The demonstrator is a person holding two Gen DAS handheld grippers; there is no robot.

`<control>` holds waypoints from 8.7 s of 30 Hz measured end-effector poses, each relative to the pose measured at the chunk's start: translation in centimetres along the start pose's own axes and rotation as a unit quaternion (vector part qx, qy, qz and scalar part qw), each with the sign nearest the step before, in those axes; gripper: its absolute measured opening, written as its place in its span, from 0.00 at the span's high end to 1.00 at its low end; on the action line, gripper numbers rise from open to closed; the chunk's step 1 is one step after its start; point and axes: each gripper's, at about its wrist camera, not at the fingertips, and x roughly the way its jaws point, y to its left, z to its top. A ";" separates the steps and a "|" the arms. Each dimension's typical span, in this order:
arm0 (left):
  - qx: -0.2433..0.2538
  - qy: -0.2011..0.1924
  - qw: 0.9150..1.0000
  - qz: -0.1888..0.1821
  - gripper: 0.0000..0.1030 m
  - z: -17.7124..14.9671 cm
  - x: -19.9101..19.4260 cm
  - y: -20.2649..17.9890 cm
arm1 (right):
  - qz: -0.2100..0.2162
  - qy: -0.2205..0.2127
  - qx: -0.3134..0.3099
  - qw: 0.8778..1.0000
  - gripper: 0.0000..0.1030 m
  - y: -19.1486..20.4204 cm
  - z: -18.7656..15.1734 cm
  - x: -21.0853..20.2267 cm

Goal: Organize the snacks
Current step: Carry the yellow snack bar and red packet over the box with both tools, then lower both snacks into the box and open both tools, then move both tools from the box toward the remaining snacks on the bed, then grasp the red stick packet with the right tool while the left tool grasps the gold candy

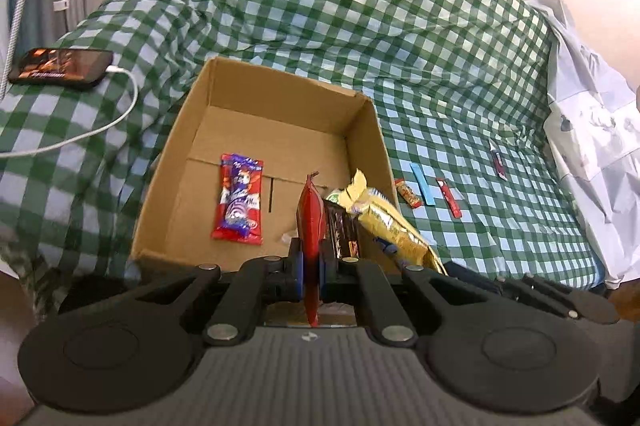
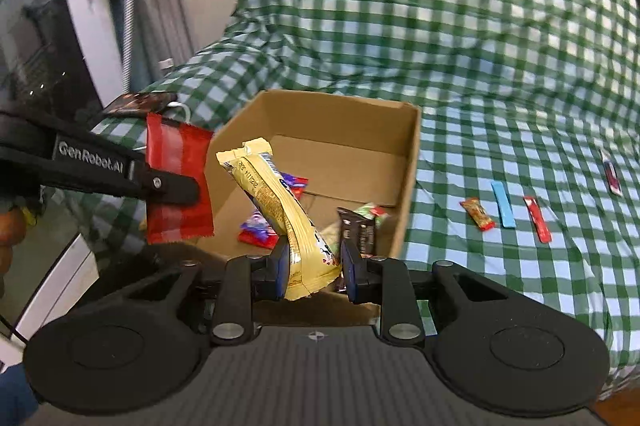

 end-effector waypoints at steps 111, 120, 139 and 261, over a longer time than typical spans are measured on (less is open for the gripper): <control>-0.039 0.054 0.996 0.062 0.93 6.7 15.0 6.0 | -0.040 0.077 0.011 0.996 0.73 -1.9 3.8 15.4; -0.046 0.032 0.995 0.087 0.00 6.4 14.0 6.0 | -0.050 0.068 0.043 0.995 0.23 -2.7 4.7 15.1; -0.010 0.033 0.991 0.131 0.00 -0.1 5.1 3.5 | -0.018 0.085 0.037 0.996 0.09 1.4 0.6 6.0; 0.042 0.203 0.972 0.113 0.81 8.4 45.0 -22.1 | -0.160 0.044 0.031 0.986 0.78 -32.5 -2.9 24.9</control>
